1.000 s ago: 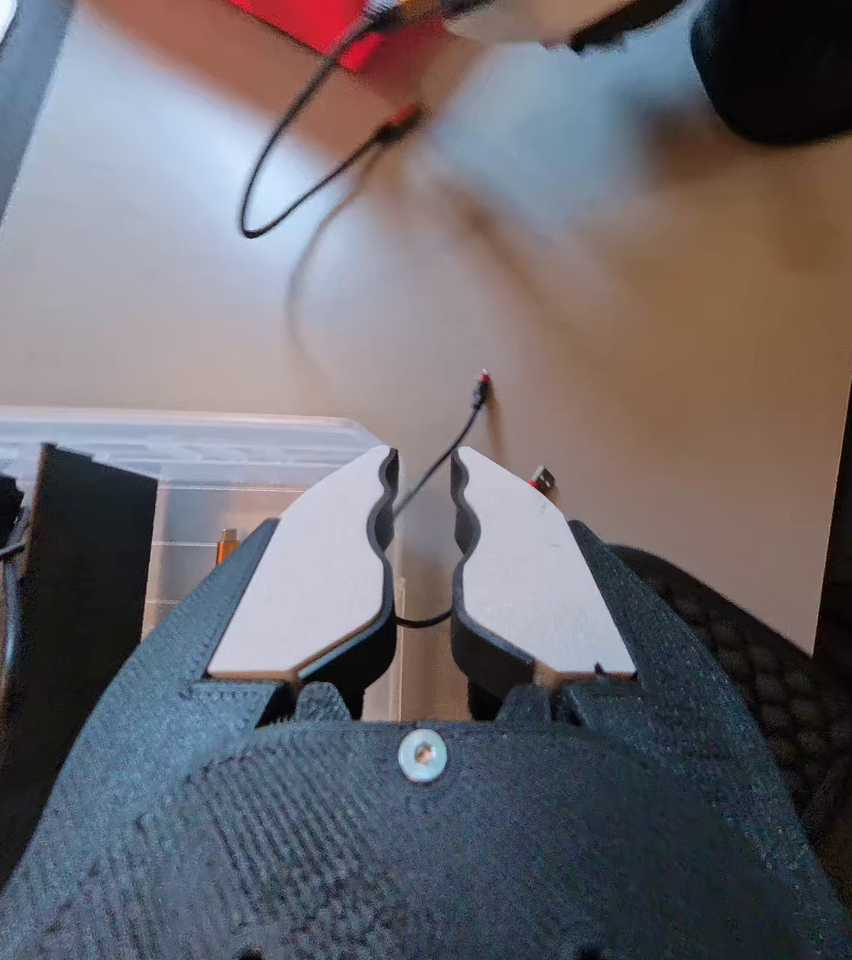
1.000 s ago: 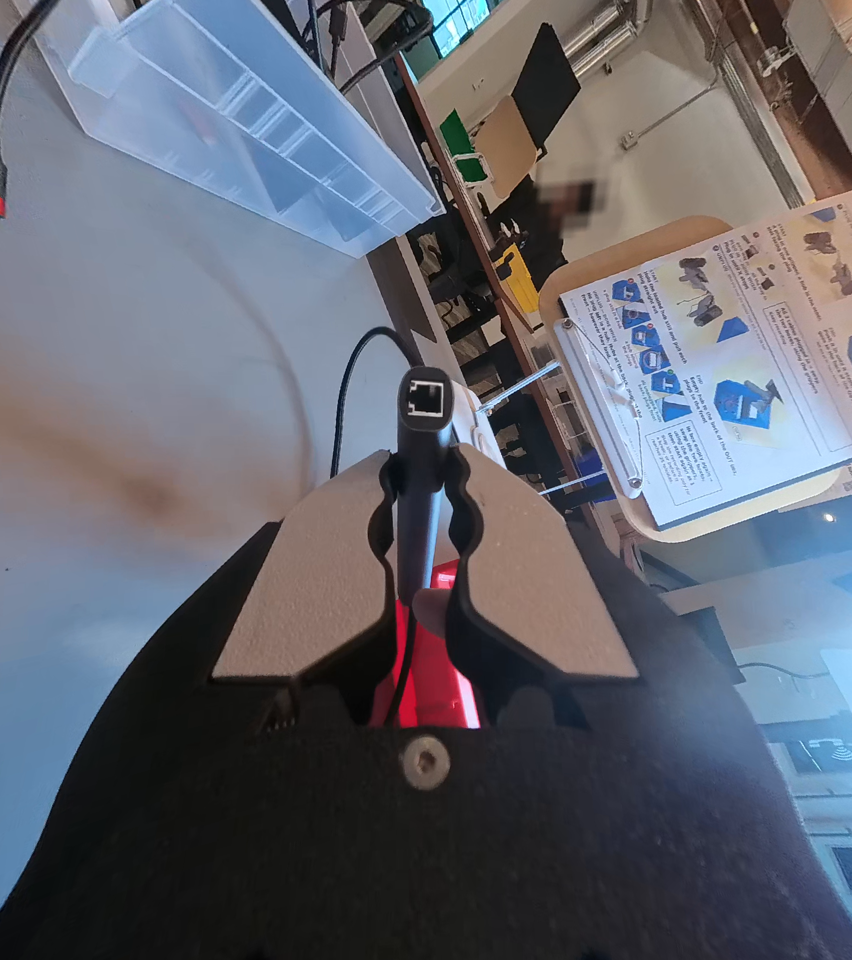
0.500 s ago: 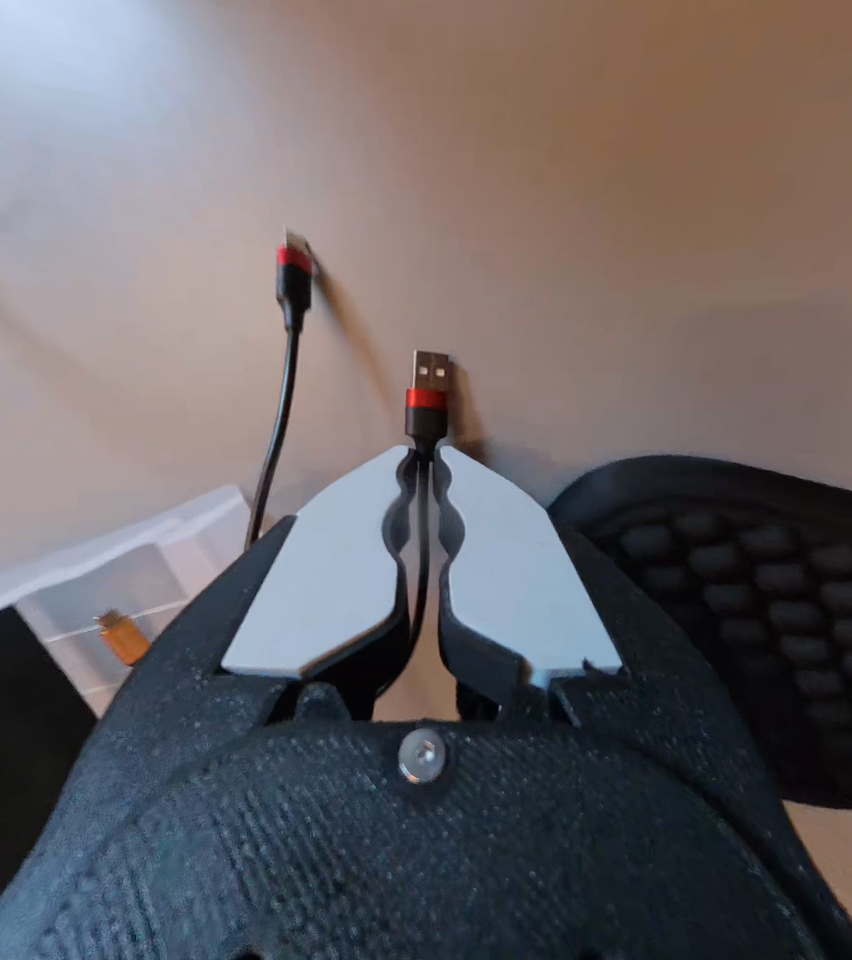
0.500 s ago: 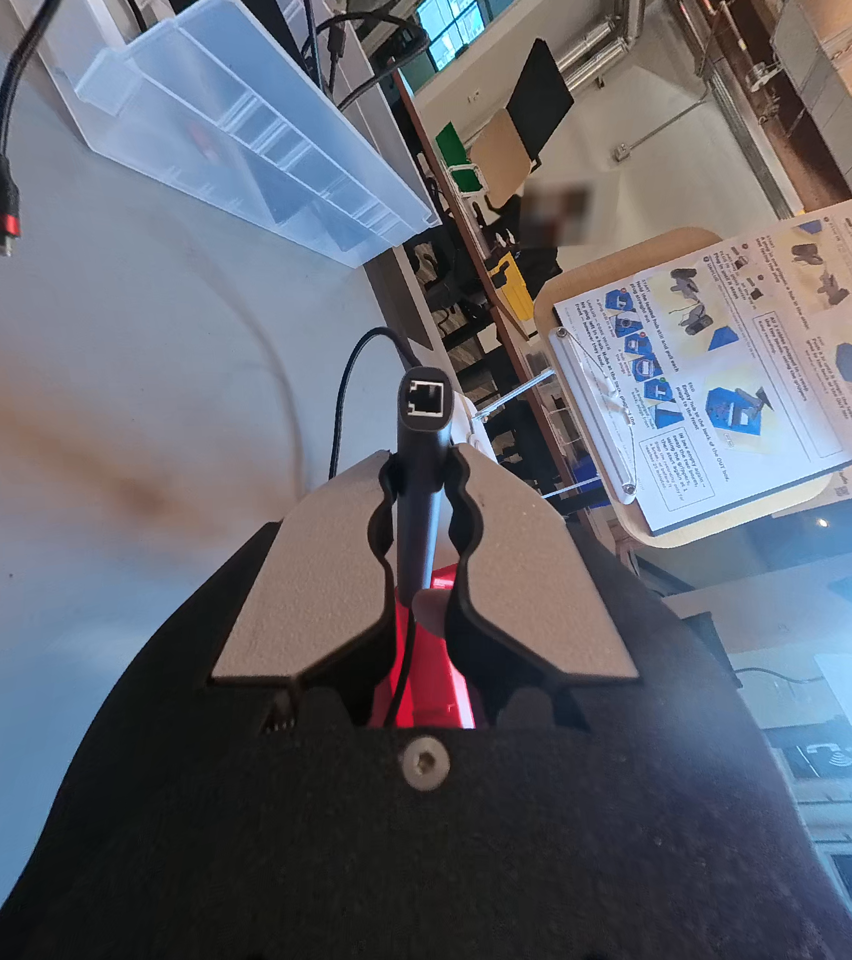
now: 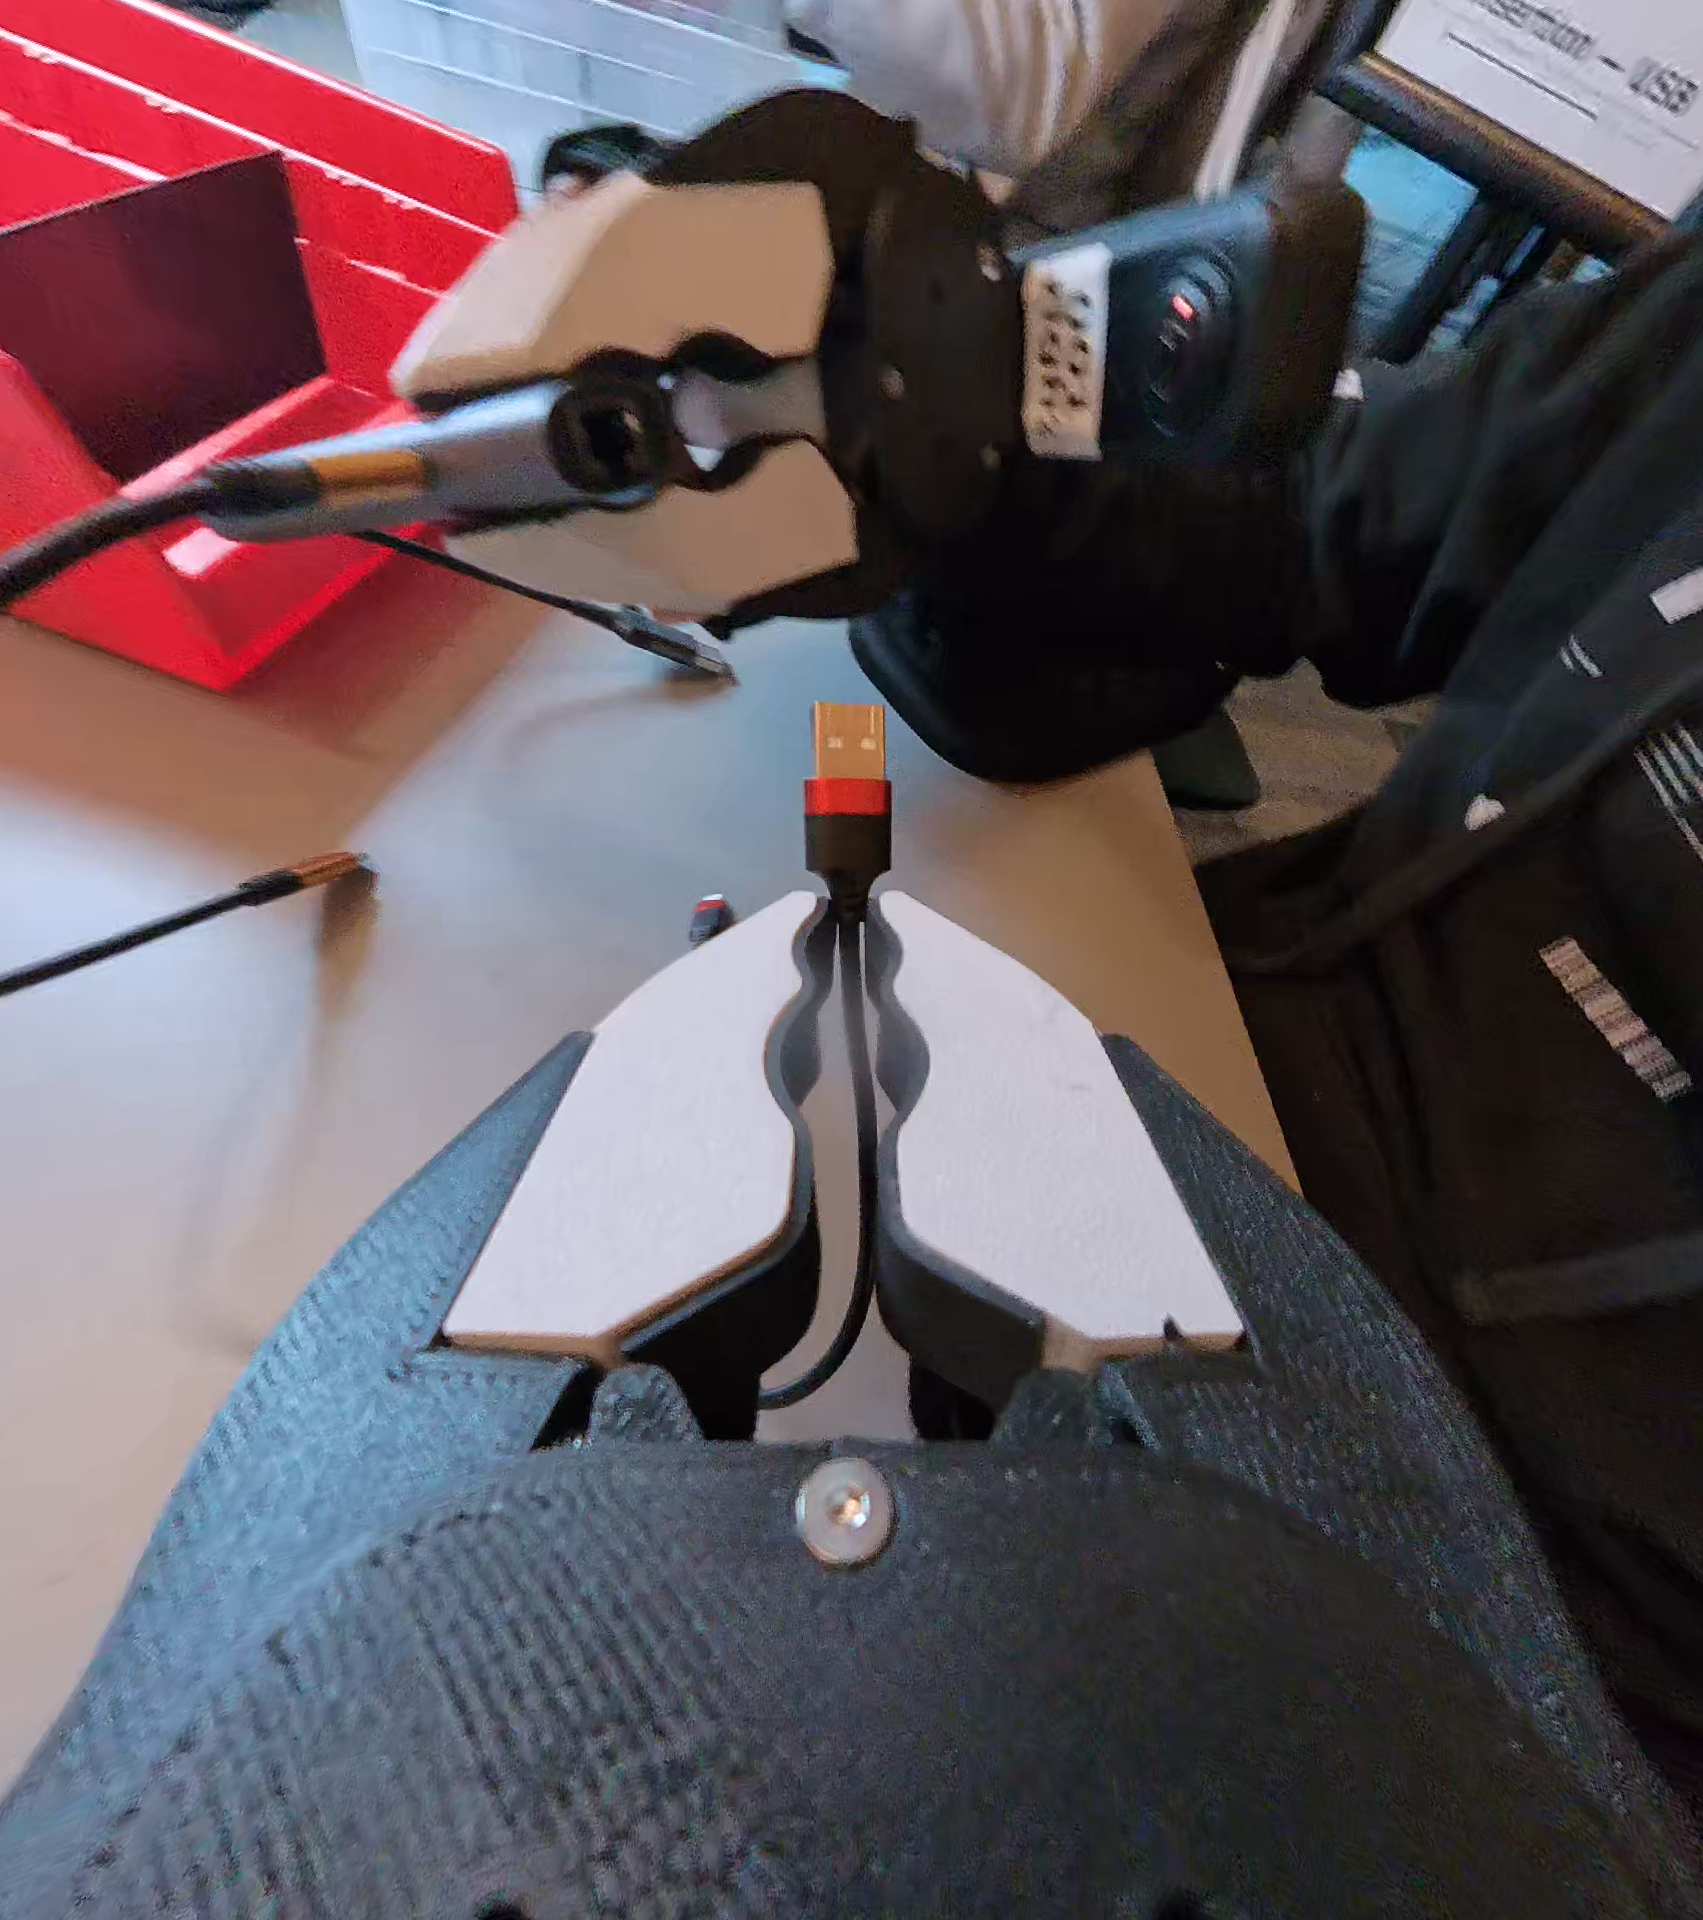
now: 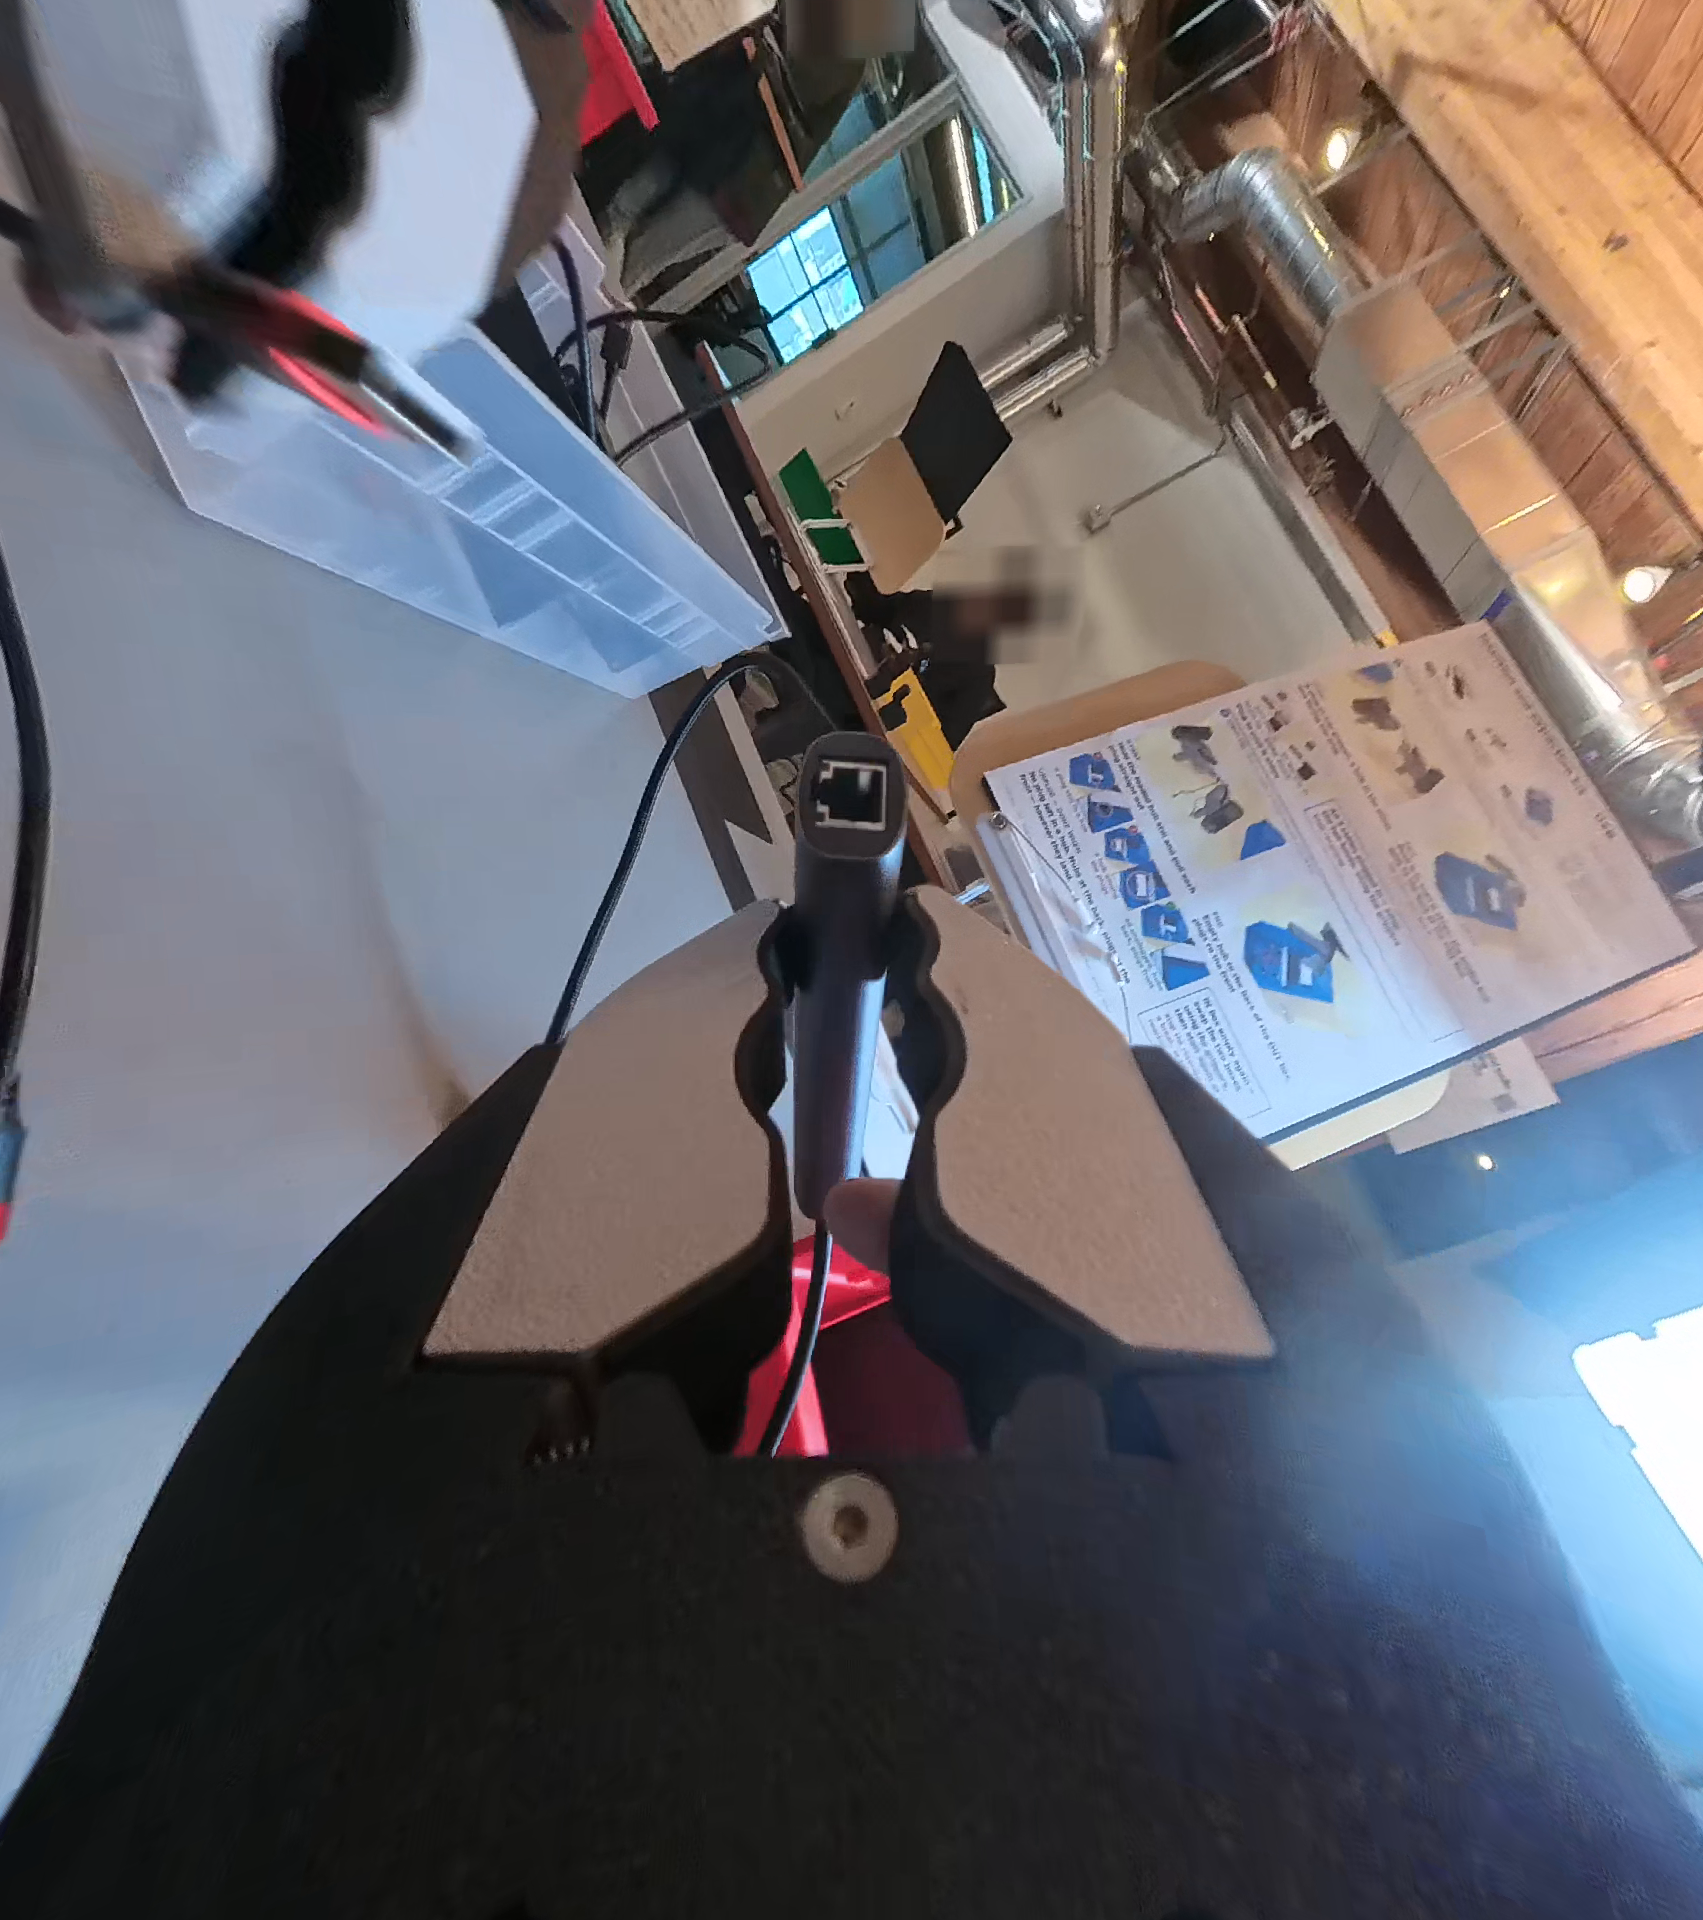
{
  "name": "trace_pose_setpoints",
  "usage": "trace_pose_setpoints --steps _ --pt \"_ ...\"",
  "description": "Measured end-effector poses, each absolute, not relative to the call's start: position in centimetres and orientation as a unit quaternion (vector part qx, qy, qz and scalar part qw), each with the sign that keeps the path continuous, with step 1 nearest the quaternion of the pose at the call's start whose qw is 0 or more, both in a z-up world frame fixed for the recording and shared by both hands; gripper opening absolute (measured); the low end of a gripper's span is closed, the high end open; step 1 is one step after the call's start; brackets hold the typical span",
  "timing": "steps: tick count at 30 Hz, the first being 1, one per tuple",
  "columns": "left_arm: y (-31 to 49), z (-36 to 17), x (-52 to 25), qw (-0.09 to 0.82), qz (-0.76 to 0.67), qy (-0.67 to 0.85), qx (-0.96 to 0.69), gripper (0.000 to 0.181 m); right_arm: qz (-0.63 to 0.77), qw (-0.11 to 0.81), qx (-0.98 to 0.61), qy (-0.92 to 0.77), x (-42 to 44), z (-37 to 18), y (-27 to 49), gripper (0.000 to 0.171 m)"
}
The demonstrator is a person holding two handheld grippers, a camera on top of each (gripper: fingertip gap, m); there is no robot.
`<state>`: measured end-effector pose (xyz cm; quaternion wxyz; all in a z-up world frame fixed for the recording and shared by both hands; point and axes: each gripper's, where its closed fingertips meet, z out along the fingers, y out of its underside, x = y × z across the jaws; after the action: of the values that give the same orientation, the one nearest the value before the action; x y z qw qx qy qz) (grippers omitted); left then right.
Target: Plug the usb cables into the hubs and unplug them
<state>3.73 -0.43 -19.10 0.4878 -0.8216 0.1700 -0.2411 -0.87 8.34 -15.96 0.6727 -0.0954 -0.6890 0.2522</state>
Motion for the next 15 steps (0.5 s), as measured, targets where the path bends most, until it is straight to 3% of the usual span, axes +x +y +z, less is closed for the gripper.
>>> trace_pose_setpoints --steps 8,15 --pt "1.6 -18.2 1.9 0.48 -0.264 0.086 -0.832 0.005 0.308 0.654 -0.06 -0.688 0.1 -15.8 6.2 0.017" --pt "-1.3 -18.4 3.0 0.461 -0.293 0.111 -0.83 0.006 0.497 0.555 -0.134 -0.654 1.2 -13.7 4.4 0.017"
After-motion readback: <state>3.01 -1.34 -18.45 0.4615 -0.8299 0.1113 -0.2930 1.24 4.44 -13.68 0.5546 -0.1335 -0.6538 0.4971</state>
